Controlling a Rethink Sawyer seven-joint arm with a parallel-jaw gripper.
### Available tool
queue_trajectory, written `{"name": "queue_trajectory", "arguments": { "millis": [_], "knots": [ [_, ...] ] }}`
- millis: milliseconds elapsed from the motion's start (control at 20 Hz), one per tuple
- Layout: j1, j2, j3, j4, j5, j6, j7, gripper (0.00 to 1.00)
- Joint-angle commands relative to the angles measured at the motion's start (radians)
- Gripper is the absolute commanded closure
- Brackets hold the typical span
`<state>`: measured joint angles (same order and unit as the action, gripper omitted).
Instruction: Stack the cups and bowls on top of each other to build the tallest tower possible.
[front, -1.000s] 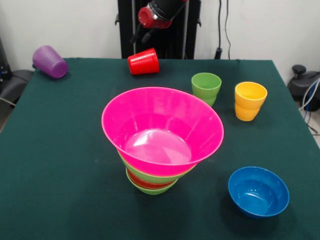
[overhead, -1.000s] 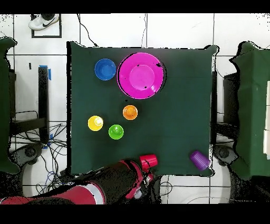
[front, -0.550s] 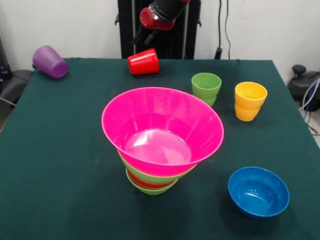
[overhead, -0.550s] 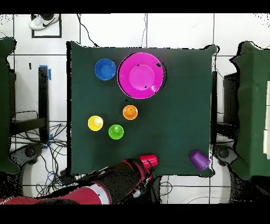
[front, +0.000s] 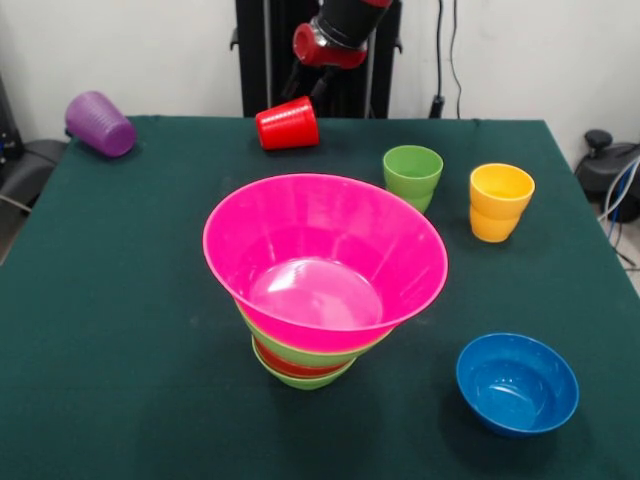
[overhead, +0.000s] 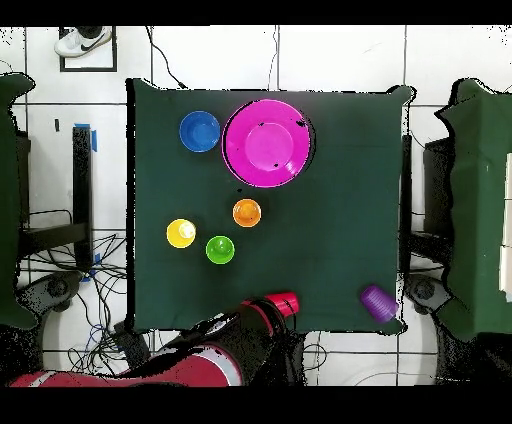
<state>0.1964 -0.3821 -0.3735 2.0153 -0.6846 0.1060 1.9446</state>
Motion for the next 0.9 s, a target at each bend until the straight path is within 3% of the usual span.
{"name": "queue_trajectory", "arguments": {
  "millis": [50,600,900],
  "knots": [
    [-0.034,-0.019,0.194,0.006,0.075,0.05,0.089,0.0],
    [-0.034,-0.017,0.205,-0.003,0.093,0.063,0.096,0.0],
    [0.048,0.017,0.125,-0.046,0.065,0.037,0.111,0.0]
  ]
}}
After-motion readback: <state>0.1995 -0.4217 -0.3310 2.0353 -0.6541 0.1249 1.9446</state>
